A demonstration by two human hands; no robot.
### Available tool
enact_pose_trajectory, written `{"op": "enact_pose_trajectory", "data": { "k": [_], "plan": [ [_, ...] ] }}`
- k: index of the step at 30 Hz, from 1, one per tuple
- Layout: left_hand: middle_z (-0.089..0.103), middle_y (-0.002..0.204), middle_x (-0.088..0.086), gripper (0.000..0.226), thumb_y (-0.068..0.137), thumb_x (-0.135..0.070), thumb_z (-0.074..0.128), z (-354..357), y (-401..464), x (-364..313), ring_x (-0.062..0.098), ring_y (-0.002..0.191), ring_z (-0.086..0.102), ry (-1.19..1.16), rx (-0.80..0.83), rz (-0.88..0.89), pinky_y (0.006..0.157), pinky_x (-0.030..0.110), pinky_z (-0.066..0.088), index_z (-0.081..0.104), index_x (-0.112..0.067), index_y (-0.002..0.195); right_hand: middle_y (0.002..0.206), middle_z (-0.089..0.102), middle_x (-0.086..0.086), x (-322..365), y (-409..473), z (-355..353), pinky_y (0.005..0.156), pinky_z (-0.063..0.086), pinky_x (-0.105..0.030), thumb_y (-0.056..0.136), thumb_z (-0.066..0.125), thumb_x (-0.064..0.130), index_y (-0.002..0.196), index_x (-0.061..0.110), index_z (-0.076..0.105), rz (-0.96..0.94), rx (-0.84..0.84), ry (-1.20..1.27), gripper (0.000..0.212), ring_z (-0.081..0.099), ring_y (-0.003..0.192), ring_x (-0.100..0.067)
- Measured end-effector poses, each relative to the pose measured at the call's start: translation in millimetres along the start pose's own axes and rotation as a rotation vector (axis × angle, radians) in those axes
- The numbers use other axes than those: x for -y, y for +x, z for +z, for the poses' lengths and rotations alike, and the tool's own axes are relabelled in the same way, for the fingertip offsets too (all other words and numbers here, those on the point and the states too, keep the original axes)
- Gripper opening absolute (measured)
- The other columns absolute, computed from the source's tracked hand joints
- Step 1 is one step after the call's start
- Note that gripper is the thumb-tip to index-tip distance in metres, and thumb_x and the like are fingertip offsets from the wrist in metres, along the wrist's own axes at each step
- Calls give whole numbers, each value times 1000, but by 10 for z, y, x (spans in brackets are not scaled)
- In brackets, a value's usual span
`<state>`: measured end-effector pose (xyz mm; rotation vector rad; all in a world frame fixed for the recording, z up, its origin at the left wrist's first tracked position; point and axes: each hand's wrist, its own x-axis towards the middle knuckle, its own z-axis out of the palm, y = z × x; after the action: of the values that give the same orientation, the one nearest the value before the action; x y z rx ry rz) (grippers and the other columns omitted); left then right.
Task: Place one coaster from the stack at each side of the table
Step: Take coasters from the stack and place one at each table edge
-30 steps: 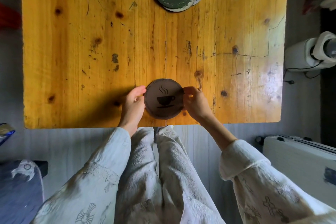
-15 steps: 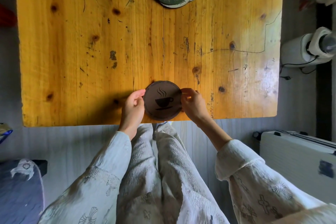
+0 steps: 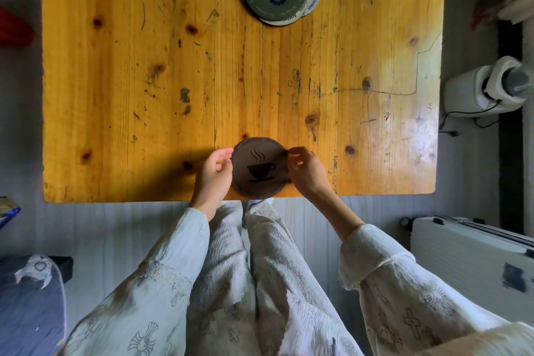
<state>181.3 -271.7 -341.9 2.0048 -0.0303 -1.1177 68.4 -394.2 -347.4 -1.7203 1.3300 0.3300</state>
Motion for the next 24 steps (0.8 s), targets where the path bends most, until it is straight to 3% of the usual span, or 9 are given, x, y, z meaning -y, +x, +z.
{"op": "enact_pose_trajectory", "data": {
  "k": [3, 7, 11, 14, 16, 20, 24],
  "plan": [
    [50, 131, 8, 33, 93, -9, 38, -35, 97, -103, 14, 111, 45, 145, 14, 64, 95, 27, 37, 47, -12, 125, 124, 58, -20, 34, 64, -100, 90, 49, -40, 95, 43, 20, 123, 8, 52, -16, -1, -37, 32, 59, 106, -34],
    [43, 136, 13, 37, 91, -12, 42, -91, 337, -317, 27, 125, 41, 463, -23, 249, 103, 38, 34, 43, -13, 128, 131, 51, -20, 166, 202, -300, 95, 46, -42, 94, 46, 19, 128, 9, 49, -160, -105, -147, 36, 52, 116, -35],
    [7, 155, 3, 56, 90, -25, 46, -68, 640, -516, 29, 142, 7, 788, 79, 309, 115, 50, 15, 22, -27, 140, 149, 32, -14, 298, 427, -491, 107, 38, -49, 94, 47, 25, 140, 16, 33, -267, -133, -384, 50, 29, 135, -34],
    [-20, 154, 1, 73, 88, -31, 51, -40, 903, -654, 28, 140, -20, 906, 158, 319, 113, 61, 2, 3, -35, 142, 157, 12, -11, 380, 660, -612, 111, 31, -55, 93, 50, 31, 145, 23, 18, -247, -74, -507, 62, 11, 143, -34],
    [-28, 152, 2, 86, 83, -39, 57, -48, 1077, -767, 29, 138, -26, 1038, 155, 356, 110, 67, -3, -8, -39, 140, 159, 3, -9, 435, 812, -662, 113, 25, -57, 92, 52, 34, 147, 25, 12, -239, -54, -576, 68, 4, 145, -34],
    [-35, 149, 5, 113, 68, -50, 69, -101, 1358, -955, 31, 136, -30, 1176, 148, 364, 105, 71, -4, -20, -40, 136, 158, 9, -9, 602, 1108, -709, 111, 28, -56, 92, 51, 38, 146, 24, 16, -269, -95, -621, 66, 12, 143, -34],
    [-36, 148, 5, 116, 66, -50, 70, -125, 1437, -971, 31, 136, -31, 1184, 168, 331, 102, 72, -6, -22, -40, 136, 151, 22, -11, 872, 1383, -732, 101, 40, -55, 91, 50, 38, 143, 22, 23, -227, -172, -614, 61, 25, 133, -37]
  ]
}}
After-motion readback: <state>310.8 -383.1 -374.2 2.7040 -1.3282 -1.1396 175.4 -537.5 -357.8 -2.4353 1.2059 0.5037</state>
